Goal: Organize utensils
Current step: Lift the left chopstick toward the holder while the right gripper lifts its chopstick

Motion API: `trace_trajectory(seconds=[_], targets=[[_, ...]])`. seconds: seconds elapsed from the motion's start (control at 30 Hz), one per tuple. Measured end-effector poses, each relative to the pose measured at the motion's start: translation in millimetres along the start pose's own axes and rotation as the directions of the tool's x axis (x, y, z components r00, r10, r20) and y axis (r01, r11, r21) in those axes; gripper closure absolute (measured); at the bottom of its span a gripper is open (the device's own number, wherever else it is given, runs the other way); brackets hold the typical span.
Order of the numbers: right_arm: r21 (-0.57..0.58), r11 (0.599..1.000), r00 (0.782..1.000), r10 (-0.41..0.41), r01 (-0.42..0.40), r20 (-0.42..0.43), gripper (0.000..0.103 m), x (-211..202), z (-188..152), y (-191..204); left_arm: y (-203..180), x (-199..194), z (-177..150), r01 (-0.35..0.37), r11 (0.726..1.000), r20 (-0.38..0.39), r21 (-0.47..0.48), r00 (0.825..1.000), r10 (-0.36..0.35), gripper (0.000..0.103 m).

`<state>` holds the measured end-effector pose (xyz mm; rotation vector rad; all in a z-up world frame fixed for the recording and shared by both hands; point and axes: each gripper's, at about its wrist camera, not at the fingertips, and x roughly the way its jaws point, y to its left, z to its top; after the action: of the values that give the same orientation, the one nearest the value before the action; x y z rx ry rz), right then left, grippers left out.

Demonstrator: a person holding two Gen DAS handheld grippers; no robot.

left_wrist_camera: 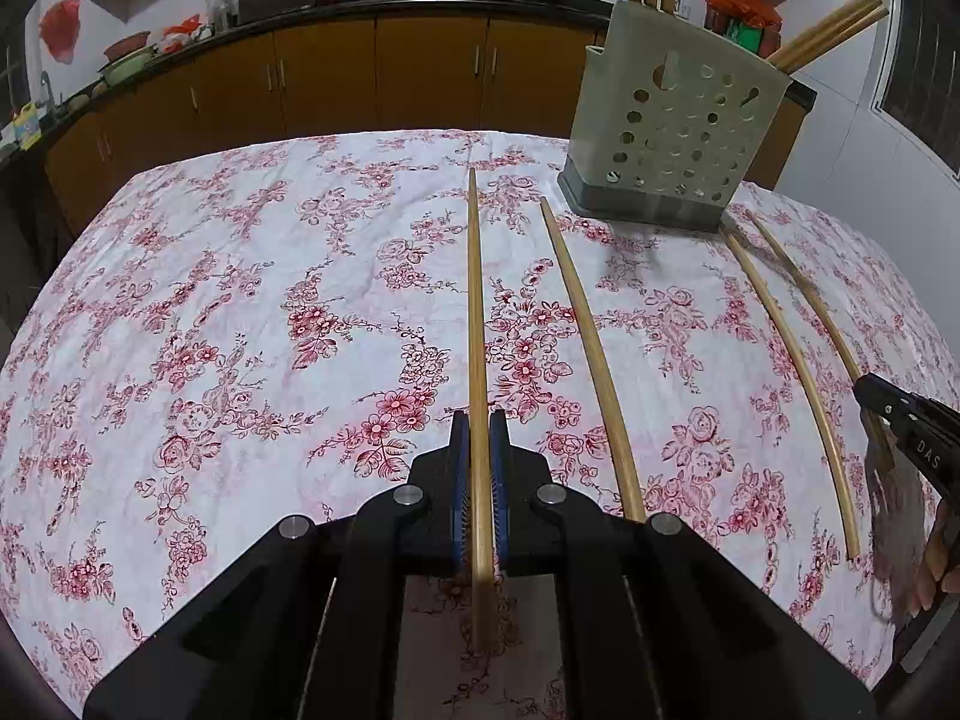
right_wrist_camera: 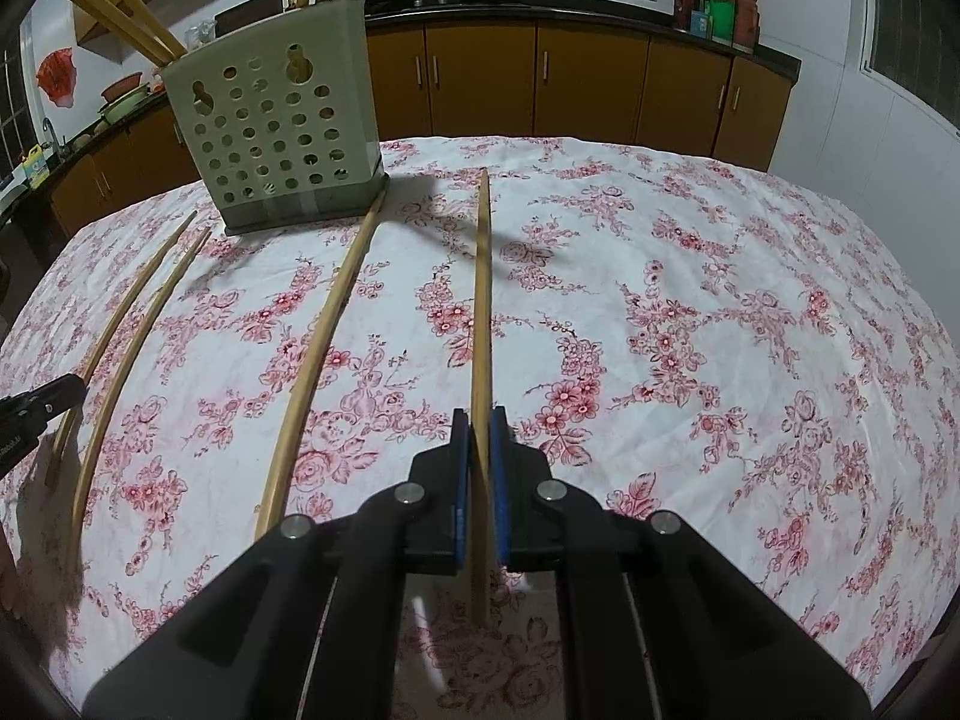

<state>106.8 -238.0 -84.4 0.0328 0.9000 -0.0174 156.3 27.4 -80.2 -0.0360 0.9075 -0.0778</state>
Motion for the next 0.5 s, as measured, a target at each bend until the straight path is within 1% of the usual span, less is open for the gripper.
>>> trace_trajectory(seconds=[0.27, 0.33, 0.4, 0.5], targets=[[-0.003, 1.0, 1.0, -0.013, 0.013, 0.006, 0.095, -2.2, 0.8, -1.3, -0.8, -1.8, -0.1, -0.002, 1.0, -0.002, -0.006, 1.0, 0.002, 0.096], [0.011, 1.0, 0.999, -0.007, 0.007, 0.031, 0.095, -10.5, 3.7, -5.3, 1.1, -5.6, 2.3, 0.003, 1.0, 0.006, -0.008, 1.0, -0.003, 0.096], [0.026, 1.0, 0.997, -0.006, 0.004, 0.078, 0.095, -25.2, 10.5, -11.0, 3.3, -16.9, 8.9, 0.006, 1.0, 0.04, -0.011, 0.999, -0.005, 0.096], [0.044, 0.999, 0.987, -0.004, -0.003, 0.161, 0.095, -51.5, 24.0, -17.3, 6.1, -35.7, 21.0, 0.018, 1.0, 0.1, -0.017, 0.995, -0.016, 0.096]])
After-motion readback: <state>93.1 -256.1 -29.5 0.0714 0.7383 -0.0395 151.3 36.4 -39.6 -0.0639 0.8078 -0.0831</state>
